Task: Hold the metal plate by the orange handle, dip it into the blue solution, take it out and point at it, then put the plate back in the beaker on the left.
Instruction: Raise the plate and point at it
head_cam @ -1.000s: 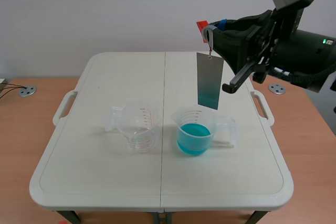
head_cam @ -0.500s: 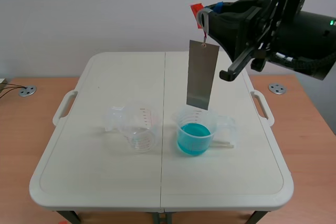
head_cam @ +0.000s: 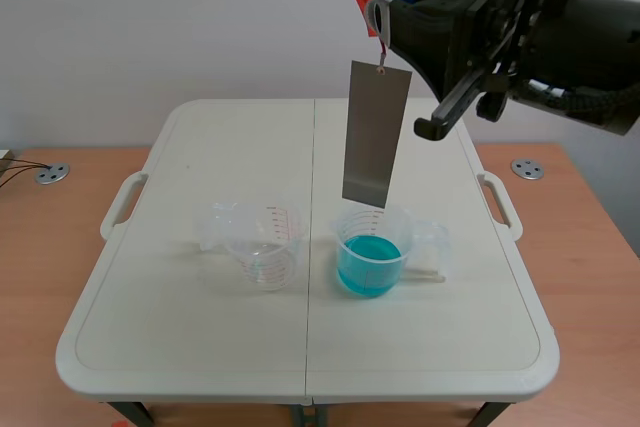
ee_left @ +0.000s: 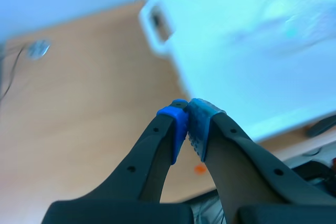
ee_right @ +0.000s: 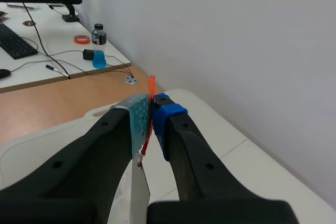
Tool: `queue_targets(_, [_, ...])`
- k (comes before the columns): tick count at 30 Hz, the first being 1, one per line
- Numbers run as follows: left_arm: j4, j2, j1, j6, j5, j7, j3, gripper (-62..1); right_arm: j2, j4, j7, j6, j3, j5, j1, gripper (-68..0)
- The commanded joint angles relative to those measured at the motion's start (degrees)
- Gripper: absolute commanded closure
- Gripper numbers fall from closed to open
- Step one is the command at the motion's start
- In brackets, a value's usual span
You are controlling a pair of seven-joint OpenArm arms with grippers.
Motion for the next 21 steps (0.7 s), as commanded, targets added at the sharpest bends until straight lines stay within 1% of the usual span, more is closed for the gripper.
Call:
queue_targets(1, [1.60,-0.50,-2.25,-0.76,-0.02,-0.52,0.68,-1.6,0.46,1.66,-0.02,0.42,0.39,0.87,0.66,-1.3])
queue_targets(4, [3.78,-1.66,-5.97,-1.49,2.45,-0.50,2.62,-1.6,0.46,1.92,-0.61,0.42,0.39,1.97,0.66,-1.3])
queue_targets(6, [4.13,-2.16,-8.90,-2.54,4.28,-0.48,4.90,-1.6,0.46,1.92,-0.63,0.42,0.39,1.99,0.66,-1.3])
queue_targets(9, [4.13,-2.27,-13.11,-2.80,7.85,-0.20,9.40,-1.6,0.46,1.92,-0.81,0.42,0.39,1.99,0.66,-1.3])
queue_targets(14, [4.13,-2.29,-18.97,-3.10,12.59,-0.09,18.45,-1.6,0.46,1.92,-0.81,0.42,0.39,1.99,0.66,-1.3])
queue_targets(18, [4.13,-2.01,-23.98,-3.46,14.82,-0.07,25.42,-1.6,0.46,1.92,-0.85,0.42,0.39,1.99,0.66,-1.3])
queue_targets(21, [4.13,-0.24,-28.04,-3.46,17.35,0.42,29.38,-1.6,0.46,1.92,-1.05,0.42,0.39,1.99,0.66,-1.3])
